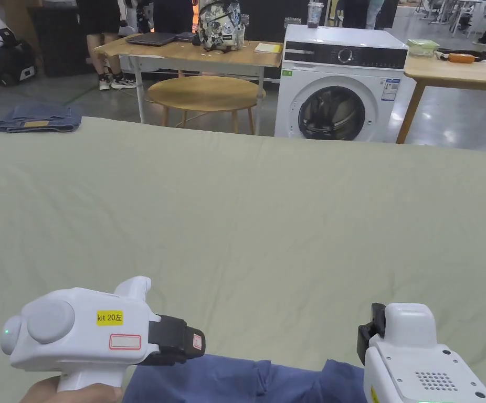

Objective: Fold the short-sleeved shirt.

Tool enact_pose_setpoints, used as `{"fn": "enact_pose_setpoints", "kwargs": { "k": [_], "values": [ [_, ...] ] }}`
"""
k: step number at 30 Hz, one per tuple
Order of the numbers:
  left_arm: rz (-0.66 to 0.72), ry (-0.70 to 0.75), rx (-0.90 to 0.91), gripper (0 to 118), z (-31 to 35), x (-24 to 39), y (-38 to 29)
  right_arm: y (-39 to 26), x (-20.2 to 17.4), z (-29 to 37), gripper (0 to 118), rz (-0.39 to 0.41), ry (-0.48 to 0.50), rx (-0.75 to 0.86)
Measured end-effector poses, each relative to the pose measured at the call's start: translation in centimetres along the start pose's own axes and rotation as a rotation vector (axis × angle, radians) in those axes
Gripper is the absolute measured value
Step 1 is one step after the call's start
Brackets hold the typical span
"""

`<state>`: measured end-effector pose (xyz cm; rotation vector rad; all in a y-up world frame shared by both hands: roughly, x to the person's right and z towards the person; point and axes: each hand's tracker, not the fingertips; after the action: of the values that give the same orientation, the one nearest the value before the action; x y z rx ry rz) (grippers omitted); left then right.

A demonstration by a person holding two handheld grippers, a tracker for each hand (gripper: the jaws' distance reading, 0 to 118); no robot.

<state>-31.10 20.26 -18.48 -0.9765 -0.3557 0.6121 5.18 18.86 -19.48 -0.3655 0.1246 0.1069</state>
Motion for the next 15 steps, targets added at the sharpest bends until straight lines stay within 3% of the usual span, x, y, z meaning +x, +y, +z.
{"fn": "enact_pose_setpoints", "kwargs": {
  "k": [3,11,13,15],
  "values": [
    [0.002,0.025,-0.041,6,-2.6,-1.5,-0.6,-0.2,0.0,-0.1,0,-0.006,0.002,-0.008],
    [0.092,-0.164,-0.203,3,-10.2,-1.3,-4.0,-0.5,0.1,-0.1,0,-0.001,0.005,-0.022],
    [0.077,-0.047,-0.249,1,-11.7,-0.9,-4.9,-0.6,0.2,-0.1,0,-0.001,0.004,-0.023],
    [0.066,-0.097,-0.246,0,-13.4,-1.5,-5.2,-0.7,0.2,-0.2,0,-0.001,0.002,-0.025]
  ]
}}
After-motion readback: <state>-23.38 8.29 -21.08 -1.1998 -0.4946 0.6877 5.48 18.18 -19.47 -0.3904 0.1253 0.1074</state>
